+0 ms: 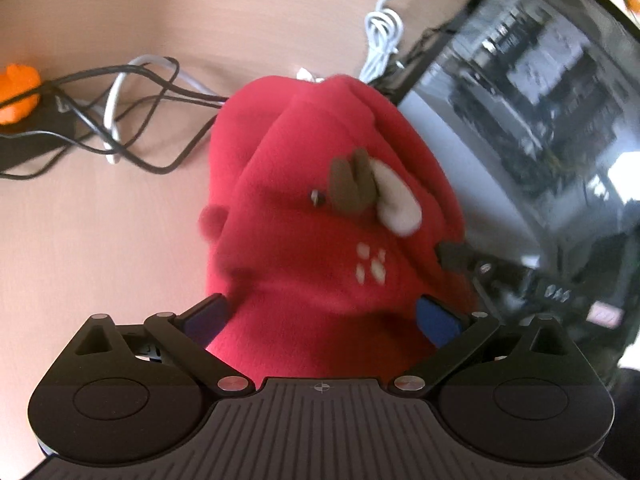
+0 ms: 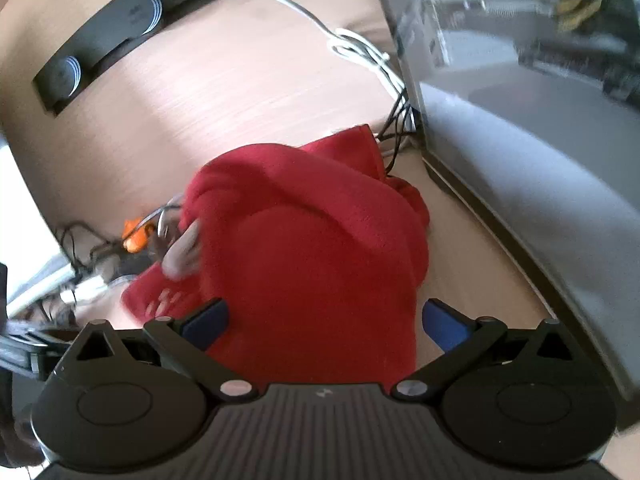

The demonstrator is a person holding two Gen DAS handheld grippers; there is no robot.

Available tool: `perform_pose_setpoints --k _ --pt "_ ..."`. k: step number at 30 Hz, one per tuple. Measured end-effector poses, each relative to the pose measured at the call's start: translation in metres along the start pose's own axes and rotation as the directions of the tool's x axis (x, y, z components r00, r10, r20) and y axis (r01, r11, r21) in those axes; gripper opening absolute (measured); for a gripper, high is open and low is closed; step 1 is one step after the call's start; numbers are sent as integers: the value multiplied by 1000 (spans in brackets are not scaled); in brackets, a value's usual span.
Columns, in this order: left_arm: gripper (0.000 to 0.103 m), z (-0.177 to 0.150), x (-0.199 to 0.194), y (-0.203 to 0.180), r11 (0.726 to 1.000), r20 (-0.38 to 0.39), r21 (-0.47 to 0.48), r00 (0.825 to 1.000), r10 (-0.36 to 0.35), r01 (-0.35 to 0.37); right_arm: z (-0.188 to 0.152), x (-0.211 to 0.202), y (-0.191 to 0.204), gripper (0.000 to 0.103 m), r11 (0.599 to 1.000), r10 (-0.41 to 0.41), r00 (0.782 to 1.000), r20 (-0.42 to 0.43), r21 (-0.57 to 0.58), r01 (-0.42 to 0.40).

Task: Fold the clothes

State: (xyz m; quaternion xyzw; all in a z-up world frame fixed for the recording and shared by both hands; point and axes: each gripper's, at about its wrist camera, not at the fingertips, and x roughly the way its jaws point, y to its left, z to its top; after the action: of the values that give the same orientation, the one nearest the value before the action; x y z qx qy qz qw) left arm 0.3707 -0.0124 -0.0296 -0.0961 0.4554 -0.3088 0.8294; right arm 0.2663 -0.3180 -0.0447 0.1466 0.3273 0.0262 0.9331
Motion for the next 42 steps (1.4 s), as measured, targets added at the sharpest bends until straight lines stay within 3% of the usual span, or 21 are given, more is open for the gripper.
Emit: perform_pose_setpoints --k 5,7,10,14,16,19,21,26,28,30,32,35,38,40,42 --pt "102 -29 -18 -1 985 -20 118 992 128 -125 -35 -14 31 103 978 -155 987 -47 -148 146" --pt "102 -39 -23 -1 973 -25 171 987 159 -153 -45 -20 34 103 960 -239 969 -63 -164 226" --pt "102 -54 -31 -2 940 -30 269 973 227 -211 -53 -40 33 103 946 -299 953 -44 -148 290" --pt "102 -67 -50 2 932 -14 309 979 204 -190 -59 -57 45 103 923 -350 936 15 -165 348" --pt "102 -67 -54 1 943 0 300 989 150 -143 -59 -64 57 103 912 -370 927 55 -168 374" --pt "102 -71 -47 -10 935 4 331 991 134 -128 -64 -71 77 103 900 -338 936 103 -257 353" --pt "102 -74 -41 -19 924 2 365 992 126 -118 -70 -75 87 103 875 -329 937 119 -335 349" --pt "102 -86 -27 -44 878 3 468 994 112 -100 -83 -70 82 103 843 -368 924 100 -383 377" --pt "102 -92 -20 -50 844 26 515 987 158 -149 -85 -69 79 103 836 -387 916 104 -379 397" --pt "102 -90 -18 -47 813 69 529 967 244 -243 -81 -75 75 103 847 -384 915 126 -346 404" --pt "103 -83 -25 -37 799 114 506 943 312 -326 -80 -83 71 103 869 -346 931 113 -335 363" --pt "103 -77 -41 -22 807 124 471 932 340 -357 -78 -95 65 103 900 -281 956 89 -320 295" --pt "102 -79 -52 -12 828 74 470 948 310 -307 -65 -102 68 103 921 -247 960 130 -278 274" --pt "102 -77 -67 -9 890 28 418 982 186 -181 -57 -107 70 103 933 -226 961 161 -249 261" --pt "102 -73 -79 -9 934 22 351 998 67 -70 -48 -112 72 103 944 -206 960 192 -220 246"
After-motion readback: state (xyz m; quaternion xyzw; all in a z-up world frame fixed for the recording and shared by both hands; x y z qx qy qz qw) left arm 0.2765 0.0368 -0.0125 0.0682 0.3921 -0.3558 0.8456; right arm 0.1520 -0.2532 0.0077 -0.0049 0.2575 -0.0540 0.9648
